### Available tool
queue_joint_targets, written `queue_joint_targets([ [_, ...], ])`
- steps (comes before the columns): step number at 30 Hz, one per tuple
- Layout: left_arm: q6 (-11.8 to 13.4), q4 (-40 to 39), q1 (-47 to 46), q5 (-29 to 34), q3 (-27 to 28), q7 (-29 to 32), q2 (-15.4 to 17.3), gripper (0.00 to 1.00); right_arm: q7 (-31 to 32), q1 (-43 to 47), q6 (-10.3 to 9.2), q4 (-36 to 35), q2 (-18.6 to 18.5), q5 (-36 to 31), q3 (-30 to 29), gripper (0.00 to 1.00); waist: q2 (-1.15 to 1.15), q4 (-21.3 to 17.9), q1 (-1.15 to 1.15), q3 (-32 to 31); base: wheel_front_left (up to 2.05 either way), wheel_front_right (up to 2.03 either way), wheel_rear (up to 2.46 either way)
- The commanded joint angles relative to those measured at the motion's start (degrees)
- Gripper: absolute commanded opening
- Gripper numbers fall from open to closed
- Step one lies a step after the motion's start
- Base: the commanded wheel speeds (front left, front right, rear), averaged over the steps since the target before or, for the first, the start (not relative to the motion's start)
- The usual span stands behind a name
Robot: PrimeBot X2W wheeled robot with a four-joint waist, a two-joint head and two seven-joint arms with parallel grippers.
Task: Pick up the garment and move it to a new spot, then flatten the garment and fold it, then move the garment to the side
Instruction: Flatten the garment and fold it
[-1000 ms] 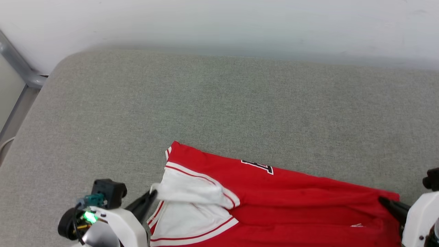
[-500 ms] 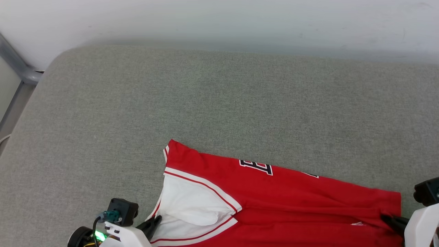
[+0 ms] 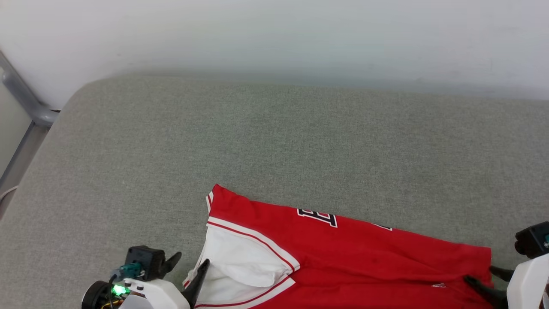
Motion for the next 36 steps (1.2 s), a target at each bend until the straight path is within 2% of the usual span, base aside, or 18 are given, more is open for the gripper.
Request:
queue_joint_targets([
  [1, 0.82, -0.63, 0.32, 0.15, 0.83, -1.31, -0.16, 1.0, 0.95, -1.07, -0.07, -0.63, 0.53, 1.15, -1.14, 1.0, -0.01, -0.32, 0.0, -0.99, 0.0, 0.0, 0.0],
  [8, 4.85, -4.34, -0.51, 3.05, 5.13, -11.71, -1.66, 1.0, 7.6, -0.61, -0.07, -1.57, 4.96, 2.07, -10.56, 1.0, -0.01, -0.43, 0.0, -1.93, 0.0, 0.0, 0.0],
  [11, 6.12, -4.97, -1.07, 5.99, 6.18, -15.31, -1.63, 1.0, 11.64, -0.12, -0.05, -0.86, 9.6, 0.52, -15.61, 1.0, -0.01, -0.32, 0.0, -1.65, 0.0, 0.0, 0.0],
  [15, 7.14, -6.35, -0.79, 9.47, 8.49, -17.28, -2.85, 1.0, 16.87, 0.6, -0.05, -0.57, 15.35, -4.96, -22.1, 1.0, -0.01, 0.07, 0.0, -0.81, 0.0, 0.0, 0.0],
  [16, 7.14, -6.35, -0.79, 9.47, 8.49, -17.28, -2.85, 1.0, 16.87, 0.6, -0.05, -0.57, 15.35, -4.96, -22.1, 1.0, -0.01, 0.07, 0.0, -0.81, 0.0, 0.0, 0.0],
  [17, 7.41, -6.95, -0.1, 11.24, 10.26, -17.5, -3.7, 1.0, 18.9, 0.84, -0.05, -1.1, 18.33, -7.47, -24.56, 1.0, -0.01, 0.27, 0.0, -0.36, 0.0, 0.0, 0.0],
  [22, 5.92, -8.66, 2.12, 16.03, 15.43, -17.54, -6.3, 1.0, 22.79, 1.2, -0.05, -1.67, 25.46, -12.03, -31.06, 1.0, -0.01, 0.94, 0.0, 1.15, 0.0, 0.0, 0.0],
  [25, 4.17, -8.39, 3.05, 18.14, 17.82, -17.55, -7.87, 1.0, 24.16, 0.95, -0.05, -1.4, 28.44, -14.77, -34.04, 1.0, -0.01, 1.42, 0.0, 1.96, 0.0, 0.0, 0.0],
  [26, 4.17, -8.39, 3.05, 18.14, 17.82, -17.55, -7.87, 1.0, 24.16, 0.95, -0.05, -1.4, 28.44, -14.77, -34.04, 1.0, -0.01, 1.42, 0.0, 1.96, 0.0, 0.0, 0.0],
  [27, 2.87, -8.02, 3.66, 19.1, 19.3, -17.54, -9.06, 1.0, 24.83, 0.73, -0.05, -0.81, 30.15, -16.53, -35.56, 1.0, -0.01, 1.78, 0.0, 2.5, 0.0, 0.0, 0.0],
  [30, 0.96, -7.27, 3.96, 20.57, 21.12, -17.5, -10.61, 1.0, 24.99, 0.38, -0.05, 0.17, 31.72, -18.69, -37.32, 1.0, -0.01, 2.27, 0.0, 3.18, 0.0, 0.0, 0.0],
  [36, -1.89, -5.98, 4.17, 22.54, 23.6, -17.51, -13.08, 1.0, 25.52, 0.44, -0.05, 2.68, 34.17, -19.84, -37.15, 1.0, -0.01, 2.77, 0.0, 4.19, 0.0, 0.0, 0.0],
])
